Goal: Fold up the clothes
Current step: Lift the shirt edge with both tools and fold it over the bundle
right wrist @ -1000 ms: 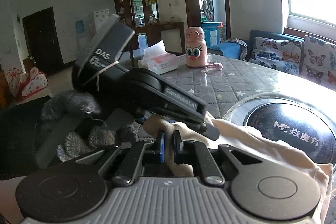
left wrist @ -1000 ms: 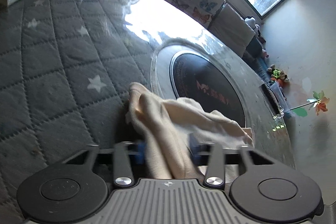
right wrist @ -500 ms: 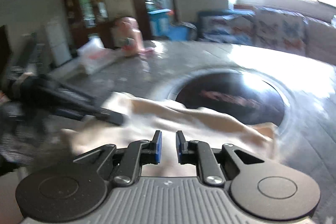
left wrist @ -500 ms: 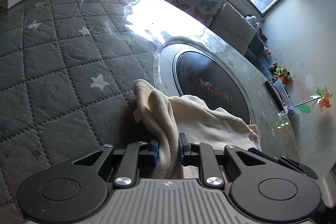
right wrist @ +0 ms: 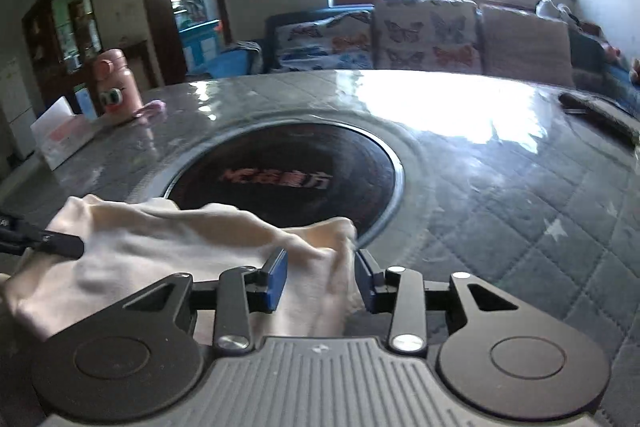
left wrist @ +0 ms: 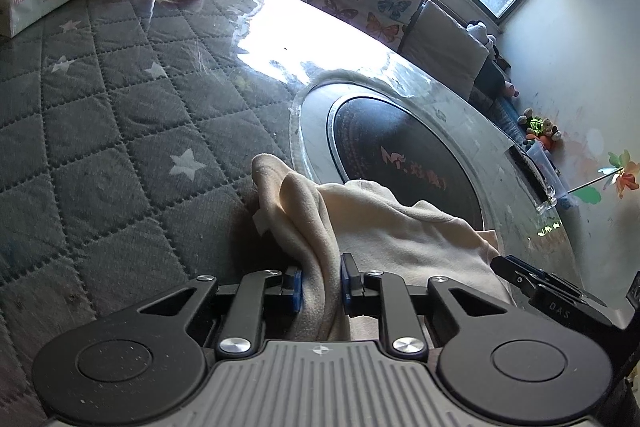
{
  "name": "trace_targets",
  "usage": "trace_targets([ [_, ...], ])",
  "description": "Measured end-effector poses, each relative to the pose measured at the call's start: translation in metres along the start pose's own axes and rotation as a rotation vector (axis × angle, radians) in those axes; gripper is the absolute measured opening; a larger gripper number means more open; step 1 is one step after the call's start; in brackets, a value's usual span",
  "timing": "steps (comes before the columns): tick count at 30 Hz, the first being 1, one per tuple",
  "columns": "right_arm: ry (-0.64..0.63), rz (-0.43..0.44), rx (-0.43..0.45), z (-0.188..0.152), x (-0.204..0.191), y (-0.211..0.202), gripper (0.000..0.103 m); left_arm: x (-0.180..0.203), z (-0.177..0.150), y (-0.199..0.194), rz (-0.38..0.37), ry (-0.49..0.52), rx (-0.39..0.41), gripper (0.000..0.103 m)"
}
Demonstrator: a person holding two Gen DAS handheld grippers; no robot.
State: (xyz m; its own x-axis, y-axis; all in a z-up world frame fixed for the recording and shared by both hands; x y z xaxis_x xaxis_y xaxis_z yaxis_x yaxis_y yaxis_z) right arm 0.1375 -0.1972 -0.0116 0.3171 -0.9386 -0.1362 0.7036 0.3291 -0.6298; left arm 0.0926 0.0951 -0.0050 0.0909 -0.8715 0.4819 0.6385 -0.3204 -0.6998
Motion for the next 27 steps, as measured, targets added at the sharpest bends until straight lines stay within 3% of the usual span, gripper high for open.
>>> trace_targets([
  [3,0.040,0.026,-0.012,-0.002,0.005,0.003,0.035,0.002,-0.001,0.000,0.008,0.015,0.006,0.020],
  [5,0.038,0.046,-0.012,-0.002,0.003,0.002,0.017,0.003,-0.001,0.000,0.013,0.023,0.010,0.019],
  [7,0.028,0.053,-0.010,0.000,-0.001,0.000,0.011,0.002,-0.001,-0.001,0.014,0.023,0.012,0.017],
  [16,-0.020,0.138,0.037,0.034,-0.044,-0.012,0.009,-0.023,0.005,-0.036,0.026,0.002,0.092,0.015],
  [27,-0.119,0.301,0.050,0.073,-0.144,0.030,0.009,-0.091,0.029,-0.102,0.166,-0.064,0.232,0.015],
])
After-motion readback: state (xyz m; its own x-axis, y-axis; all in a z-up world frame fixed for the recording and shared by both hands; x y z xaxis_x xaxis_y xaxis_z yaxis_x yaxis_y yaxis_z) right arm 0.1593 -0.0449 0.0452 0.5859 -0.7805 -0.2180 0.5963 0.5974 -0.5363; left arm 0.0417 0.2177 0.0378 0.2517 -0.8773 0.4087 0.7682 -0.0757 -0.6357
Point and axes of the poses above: each gripper's, at about its wrist camera, not at the fingertips, and y roughly the way its jaws point, x to its right, z to its top, the point moved 1 cm from there along y, roughly the way its jaws point, and after that the axes turned 1 degree about -y, right-handed, at the moved point
